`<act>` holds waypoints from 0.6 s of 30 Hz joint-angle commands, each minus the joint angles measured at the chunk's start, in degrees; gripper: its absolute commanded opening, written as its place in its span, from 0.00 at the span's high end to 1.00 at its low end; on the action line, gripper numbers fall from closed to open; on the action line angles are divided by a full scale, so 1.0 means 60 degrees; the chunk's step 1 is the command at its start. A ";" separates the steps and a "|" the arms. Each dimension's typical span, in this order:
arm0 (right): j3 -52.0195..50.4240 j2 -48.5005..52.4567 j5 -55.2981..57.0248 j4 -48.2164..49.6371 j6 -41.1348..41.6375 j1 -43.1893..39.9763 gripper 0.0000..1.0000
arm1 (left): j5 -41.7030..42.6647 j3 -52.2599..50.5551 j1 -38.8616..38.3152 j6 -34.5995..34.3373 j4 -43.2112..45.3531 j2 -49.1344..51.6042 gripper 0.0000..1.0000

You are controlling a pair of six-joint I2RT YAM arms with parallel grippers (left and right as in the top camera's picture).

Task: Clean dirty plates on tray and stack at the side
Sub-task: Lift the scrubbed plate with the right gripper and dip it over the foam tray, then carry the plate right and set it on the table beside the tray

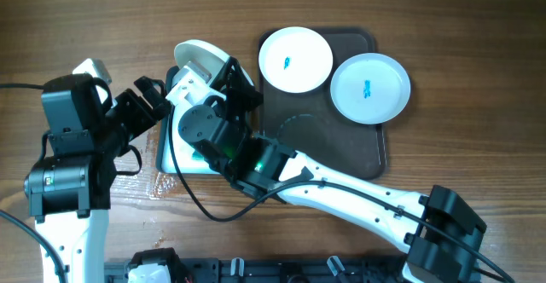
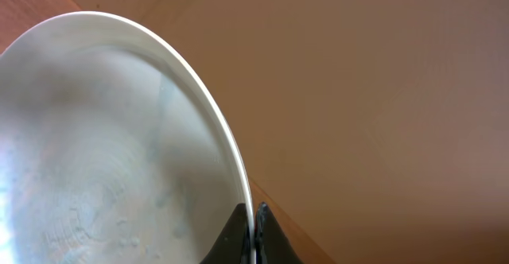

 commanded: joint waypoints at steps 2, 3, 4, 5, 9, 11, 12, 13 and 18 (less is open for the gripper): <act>0.0109 -0.0098 0.0106 -0.0004 0.0674 -0.0040 0.96 | 0.0051 0.0124 0.0033 0.0018 -0.0004 0.0025 0.00; 0.0098 -0.0098 -0.0076 -0.0244 0.1413 -0.0087 0.96 | 0.0051 0.0124 0.0033 0.0018 -0.0004 0.0025 0.00; 0.0098 -0.0098 -0.1446 -0.1195 0.1861 -0.0102 0.96 | 0.0051 0.0124 0.0033 0.0018 -0.0004 0.0025 0.00; 0.0098 -0.0080 -0.1665 -0.1504 0.1381 -0.0106 0.96 | 0.0051 0.0124 0.0033 0.0018 -0.0004 0.0025 0.00; 0.0098 -0.0069 -0.1632 -0.1439 0.1894 -0.0204 0.96 | 0.0051 0.0124 0.0033 0.0018 -0.0004 0.0025 0.00; 0.0102 -0.0124 -0.1814 -0.2095 0.4386 -0.0459 0.96 | 0.0051 0.0124 0.0033 0.0018 -0.0004 0.0025 0.00; 0.0109 -0.0149 -0.3424 -0.3180 0.6073 -0.0725 0.96 | 0.0051 0.0124 0.0033 0.0018 -0.0004 0.0025 0.00; 0.0113 -0.0149 -0.4943 -0.3989 0.7799 -0.1067 0.96 | 0.0051 0.0124 0.0033 0.0018 -0.0004 0.0025 0.00; 0.0127 -0.1657 -1.1843 -0.5617 1.0754 -0.4189 0.96 | 0.0051 0.0124 0.0033 0.0018 -0.0004 0.0025 0.00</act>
